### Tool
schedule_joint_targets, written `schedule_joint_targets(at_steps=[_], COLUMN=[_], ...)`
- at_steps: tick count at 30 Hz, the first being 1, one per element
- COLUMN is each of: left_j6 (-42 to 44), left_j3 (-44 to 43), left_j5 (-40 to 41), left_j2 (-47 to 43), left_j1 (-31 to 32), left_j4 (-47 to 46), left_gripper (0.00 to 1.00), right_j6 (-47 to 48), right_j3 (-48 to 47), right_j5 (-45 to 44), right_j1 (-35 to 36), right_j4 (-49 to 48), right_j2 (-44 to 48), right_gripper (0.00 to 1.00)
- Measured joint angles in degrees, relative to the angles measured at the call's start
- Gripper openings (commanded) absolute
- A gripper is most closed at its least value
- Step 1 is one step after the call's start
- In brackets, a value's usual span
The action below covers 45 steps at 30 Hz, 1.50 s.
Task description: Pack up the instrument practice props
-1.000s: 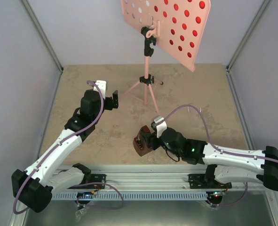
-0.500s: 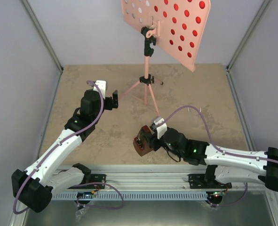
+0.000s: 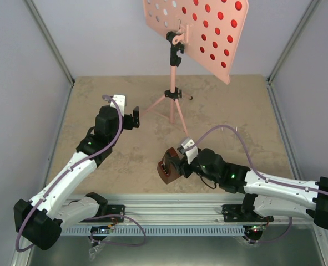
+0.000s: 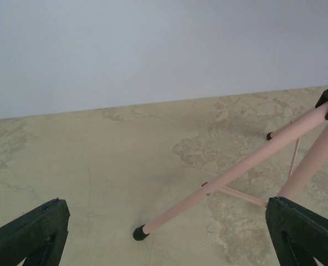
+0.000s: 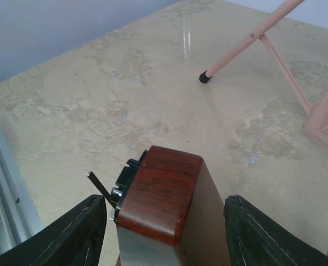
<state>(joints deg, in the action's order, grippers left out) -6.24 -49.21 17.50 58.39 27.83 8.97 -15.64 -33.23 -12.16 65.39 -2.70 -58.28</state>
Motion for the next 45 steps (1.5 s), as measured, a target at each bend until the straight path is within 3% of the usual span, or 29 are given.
schedule_joint_targets(at_steps=[13,23,26,37,45], left_j6=[0.00,0.02,0.02,0.02,0.02], left_j3=[0.00,0.00,0.00,0.00,0.00], left_j5=[0.26,0.48,0.48,0.46,0.46], left_j2=[0.00,0.02,0.02,0.02,0.02], left_j1=[0.00,0.00,0.00,0.00,0.00], left_j4=[0.00,-0.02,-0.02,-0.02,0.00], left_gripper=[1.00,0.99,0.99,1.00,0.99], right_j6=[-6.73,-7.15,-7.02,2.47,10.36], right_j3=[-1.22,-2.73,-2.71,0.09,2.36], right_j5=[-5.38,-6.80,-6.93,-3.41,5.62], right_j1=[0.04,0.04,0.04,-0.07,-1.95], right_j4=[4.28,4.20,3.74,-1.25,-3.19], right_j2=[-3.98,-7.10,-7.58,-5.42,-2.84], right_gripper=[0.68,0.67,0.61,0.53,0.51])
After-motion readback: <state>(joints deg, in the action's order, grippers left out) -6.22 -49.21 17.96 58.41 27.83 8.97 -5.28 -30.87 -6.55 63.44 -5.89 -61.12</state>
